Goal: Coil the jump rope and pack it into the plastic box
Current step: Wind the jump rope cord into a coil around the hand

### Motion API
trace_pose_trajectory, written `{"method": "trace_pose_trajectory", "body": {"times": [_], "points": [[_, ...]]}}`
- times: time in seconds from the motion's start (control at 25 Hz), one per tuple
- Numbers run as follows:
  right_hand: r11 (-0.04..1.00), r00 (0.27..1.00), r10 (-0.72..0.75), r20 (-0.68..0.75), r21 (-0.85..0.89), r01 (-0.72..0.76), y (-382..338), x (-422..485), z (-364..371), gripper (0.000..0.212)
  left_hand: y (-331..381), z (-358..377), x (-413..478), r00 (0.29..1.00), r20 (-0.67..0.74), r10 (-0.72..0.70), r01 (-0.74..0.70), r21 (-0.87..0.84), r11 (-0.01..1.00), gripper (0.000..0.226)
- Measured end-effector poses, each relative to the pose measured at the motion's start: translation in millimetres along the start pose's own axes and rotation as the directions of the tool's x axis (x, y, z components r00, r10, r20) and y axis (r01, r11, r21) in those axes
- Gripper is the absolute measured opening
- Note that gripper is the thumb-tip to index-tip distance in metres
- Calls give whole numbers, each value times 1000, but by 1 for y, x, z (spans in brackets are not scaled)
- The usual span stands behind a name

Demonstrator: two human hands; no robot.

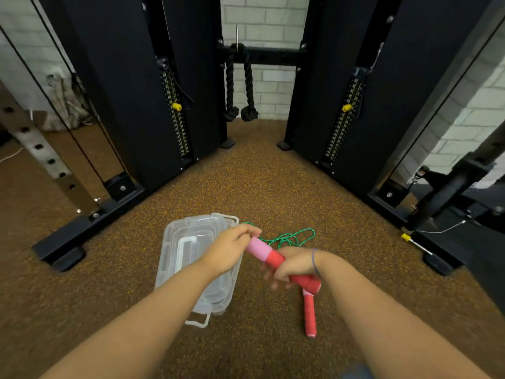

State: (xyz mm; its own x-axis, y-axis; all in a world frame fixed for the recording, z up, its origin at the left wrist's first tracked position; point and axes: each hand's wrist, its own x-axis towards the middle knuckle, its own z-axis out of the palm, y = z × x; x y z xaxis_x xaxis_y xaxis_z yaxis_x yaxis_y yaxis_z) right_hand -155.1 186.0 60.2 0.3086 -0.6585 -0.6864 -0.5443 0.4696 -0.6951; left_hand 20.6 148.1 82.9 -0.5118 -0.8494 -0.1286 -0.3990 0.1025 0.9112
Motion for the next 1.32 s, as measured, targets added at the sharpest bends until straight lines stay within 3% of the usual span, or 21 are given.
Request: {"method": "trace_pose_trajectory", "body": {"times": [0.12, 0.32, 0.44, 0.52, 0.56, 0.6, 0.68, 0.72, 0.8, 0.96, 1.2, 1.24, 1.32], "points": [[979, 990, -128, -60, 149, 136, -7, -37, 17, 29, 21, -2, -20, 1000, -27, 4, -11, -265, 964, 43], [883, 934, -353, -50, 313, 350, -22, -85, 35, 41, 40, 0, -57, 986, -111, 128, -155, -285, 946, 43], [655, 827, -553, -97, 563, 504, -33, -107, 47, 23, 58, 3, -74, 988, -66, 142, -156, -397, 904, 27], [456, 719, -683, -131, 692, 559, -37, -115, 61, 34, 66, 9, -90, 992, 84, 93, -45, -457, 888, 29], [364, 650, -751, -118, 747, 556, -38, -116, 69, 47, 71, 14, -99, 991, 128, 50, -1, -356, 934, 30], [287, 603, -789, -118, 796, 532, -41, -115, 75, 59, 73, 20, -107, 997, 78, 27, -12, -185, 983, 30], [148, 602, -775, -193, 871, 469, -45, -112, 80, 74, 70, 29, -118, 994, 6, 107, -107, -43, 993, 29], [96, 609, -770, -190, 909, 405, -47, -113, 78, 83, 70, 33, -123, 988, 46, 145, -142, -64, 988, 29], [40, 614, -758, -219, 925, 379, -47, -117, 74, 79, 68, 34, -129, 980, 132, 152, -146, -52, 988, 23], [143, 627, -724, -287, 827, 544, -33, -119, 68, 97, 59, 25, -132, 956, 241, 169, -223, 217, 950, 25], [175, 652, -668, -360, 775, 607, -26, -113, 67, 77, 62, 15, -132, 959, 210, 189, -266, 445, 855, 30], [219, 671, -633, -386, 742, 633, -22, -111, 65, 70, 62, 14, -132, 958, 198, 206, -278, 481, 831, 30], [407, 700, -575, -425, 593, 695, -17, -106, 63, 63, 60, 11, -132, 958, 170, 230, -286, 545, 789, 28]]}}
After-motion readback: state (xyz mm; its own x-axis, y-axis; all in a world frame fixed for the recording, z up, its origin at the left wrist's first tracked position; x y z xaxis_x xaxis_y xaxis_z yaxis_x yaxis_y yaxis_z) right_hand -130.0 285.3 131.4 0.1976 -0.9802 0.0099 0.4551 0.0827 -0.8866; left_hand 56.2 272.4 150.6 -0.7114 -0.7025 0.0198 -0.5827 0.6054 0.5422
